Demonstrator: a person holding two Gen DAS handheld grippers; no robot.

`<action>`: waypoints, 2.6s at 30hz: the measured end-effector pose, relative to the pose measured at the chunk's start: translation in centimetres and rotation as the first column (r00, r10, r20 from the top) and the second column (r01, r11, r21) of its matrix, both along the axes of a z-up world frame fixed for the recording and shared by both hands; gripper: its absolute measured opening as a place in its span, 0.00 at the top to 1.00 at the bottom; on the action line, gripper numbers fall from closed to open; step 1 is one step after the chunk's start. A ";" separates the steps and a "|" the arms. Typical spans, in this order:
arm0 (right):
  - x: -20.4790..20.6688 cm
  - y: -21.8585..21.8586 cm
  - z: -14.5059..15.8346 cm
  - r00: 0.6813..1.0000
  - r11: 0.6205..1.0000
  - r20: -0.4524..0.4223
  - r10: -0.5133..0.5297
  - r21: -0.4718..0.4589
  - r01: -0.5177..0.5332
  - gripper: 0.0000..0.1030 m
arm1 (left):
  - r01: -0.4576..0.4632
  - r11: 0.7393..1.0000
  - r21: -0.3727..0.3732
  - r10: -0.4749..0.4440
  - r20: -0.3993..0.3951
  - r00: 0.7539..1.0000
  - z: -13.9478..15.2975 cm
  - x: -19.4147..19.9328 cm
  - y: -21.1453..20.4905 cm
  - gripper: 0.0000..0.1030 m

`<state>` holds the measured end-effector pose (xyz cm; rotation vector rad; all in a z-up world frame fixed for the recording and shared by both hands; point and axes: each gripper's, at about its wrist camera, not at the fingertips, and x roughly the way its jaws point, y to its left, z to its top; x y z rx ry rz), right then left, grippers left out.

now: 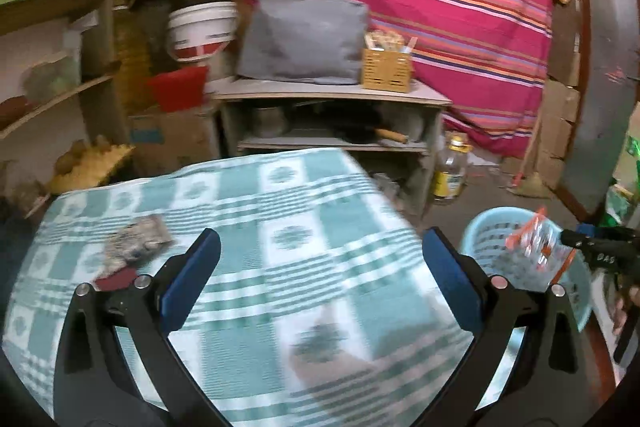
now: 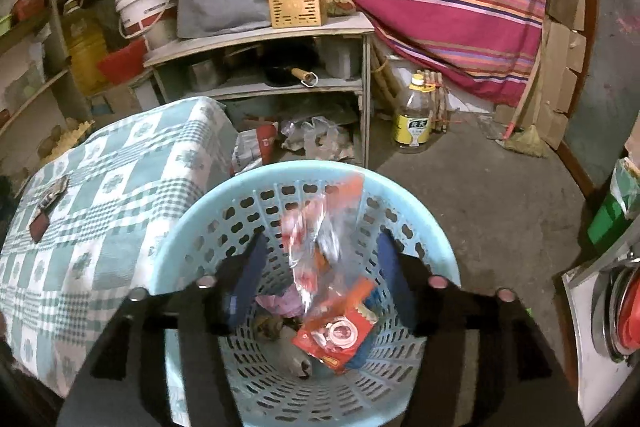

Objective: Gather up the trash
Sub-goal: 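Move both open tools back toward the table, then close the left tool on the maroon scouring pad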

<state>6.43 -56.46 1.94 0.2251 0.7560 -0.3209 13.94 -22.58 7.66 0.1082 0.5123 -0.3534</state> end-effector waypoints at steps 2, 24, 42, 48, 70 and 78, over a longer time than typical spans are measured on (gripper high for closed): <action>0.5 0.2 -0.6 1.000 1.000 -0.016 -0.012 0.000 0.012 0.32 | -0.035 0.999 0.011 0.035 0.004 0.999 -0.2 0.3 2.2 0.05; 7.2 14.8 1.9 0.992 0.991 0.054 0.114 -0.079 -0.109 0.09 | -0.262 0.965 0.021 0.263 -0.103 0.959 -6.5 6.6 20.2 0.05; 13.9 23.0 -1.3 0.965 0.964 0.014 0.261 -0.053 -0.260 0.08 | -0.158 0.984 0.084 0.174 -0.245 0.954 -10.7 10.8 23.1 0.05; 15.3 24.0 -2.2 0.958 0.957 -0.010 0.287 -0.044 -0.287 0.08 | -0.131 0.990 0.059 0.143 -0.314 0.938 -11.5 12.4 22.8 0.05; 17.6 27.5 -2.9 0.938 0.939 -0.049 0.343 -0.026 -0.344 0.08 | -0.022 0.992 0.126 0.065 -0.348 0.935 -12.2 13.9 19.4 0.07; 17.1 28.9 -2.0 0.933 0.933 -0.060 0.355 -0.050 -0.358 0.08 | -0.049 0.996 0.073 0.073 -0.391 0.917 -12.5 14.8 20.5 0.07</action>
